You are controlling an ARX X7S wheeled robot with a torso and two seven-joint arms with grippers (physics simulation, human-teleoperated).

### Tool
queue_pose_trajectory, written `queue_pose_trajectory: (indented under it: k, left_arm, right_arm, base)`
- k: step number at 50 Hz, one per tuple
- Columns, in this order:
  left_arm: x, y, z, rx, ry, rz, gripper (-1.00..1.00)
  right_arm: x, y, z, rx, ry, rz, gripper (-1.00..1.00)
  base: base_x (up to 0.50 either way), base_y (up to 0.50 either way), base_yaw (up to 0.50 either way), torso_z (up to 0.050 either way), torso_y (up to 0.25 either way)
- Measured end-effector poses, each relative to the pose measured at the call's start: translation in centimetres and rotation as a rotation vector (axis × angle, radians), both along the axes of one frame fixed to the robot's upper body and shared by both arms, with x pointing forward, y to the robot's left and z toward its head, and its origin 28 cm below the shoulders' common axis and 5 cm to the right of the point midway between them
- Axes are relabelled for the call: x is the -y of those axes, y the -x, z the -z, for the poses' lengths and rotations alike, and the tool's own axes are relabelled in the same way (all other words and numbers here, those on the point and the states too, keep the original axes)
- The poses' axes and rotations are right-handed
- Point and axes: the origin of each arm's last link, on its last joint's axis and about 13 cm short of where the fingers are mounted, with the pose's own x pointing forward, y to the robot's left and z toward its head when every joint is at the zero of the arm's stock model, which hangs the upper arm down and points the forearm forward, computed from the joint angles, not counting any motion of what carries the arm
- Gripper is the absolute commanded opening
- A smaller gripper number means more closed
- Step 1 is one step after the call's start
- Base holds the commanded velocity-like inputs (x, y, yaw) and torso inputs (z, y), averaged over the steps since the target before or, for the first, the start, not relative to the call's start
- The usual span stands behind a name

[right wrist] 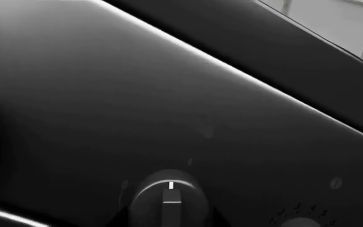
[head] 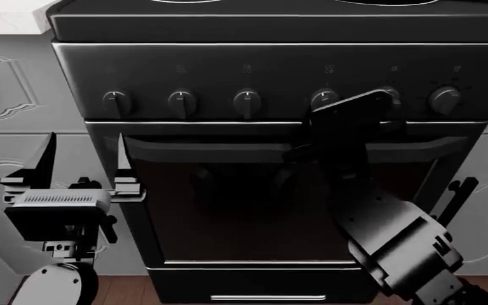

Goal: Pick the croissant and place it on the pan. Then turn on the stove to warm the croissant.

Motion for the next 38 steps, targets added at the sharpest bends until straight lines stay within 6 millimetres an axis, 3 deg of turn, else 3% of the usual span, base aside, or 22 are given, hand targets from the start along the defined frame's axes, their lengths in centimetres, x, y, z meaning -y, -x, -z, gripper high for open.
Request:
queue_pose_trajectory:
  k: [9,10,22,38]
  left_arm:
    - [0.0,0.0,0.0,0.000,-0.001,-0.001,1.00]
    - [0.0,0.0,0.0,0.000,-0.001,-0.001,1.00]
    - [0.0,0.0,0.0,0.001,-0.002,-0.001,1.00]
    - [0.0,0.2,-0.4,0.017,-0.005,0.002,1.00]
  right_arm:
    - [0.1,0.0,-0.1,-0.002,0.015,-0.001,-1.00]
    - [0.1,0.0,-0.1,-0.003,0.016,-0.001,1.00]
    - [-0.9,0.3,-1.1,0.017,-0.023,-0.083,1.00]
    - [-0.8,1.6,-1.9,0.053,-0.042,-0.079,1.00]
  base:
    - [0.00,0.00,0.01,0.000,0.001]
    - [0.00,0.00,0.00,0.000,0.000]
    - [0.00,0.00,0.00,0.000,0.000]
    - [0.00,0.00,0.00,0.000,0.000]
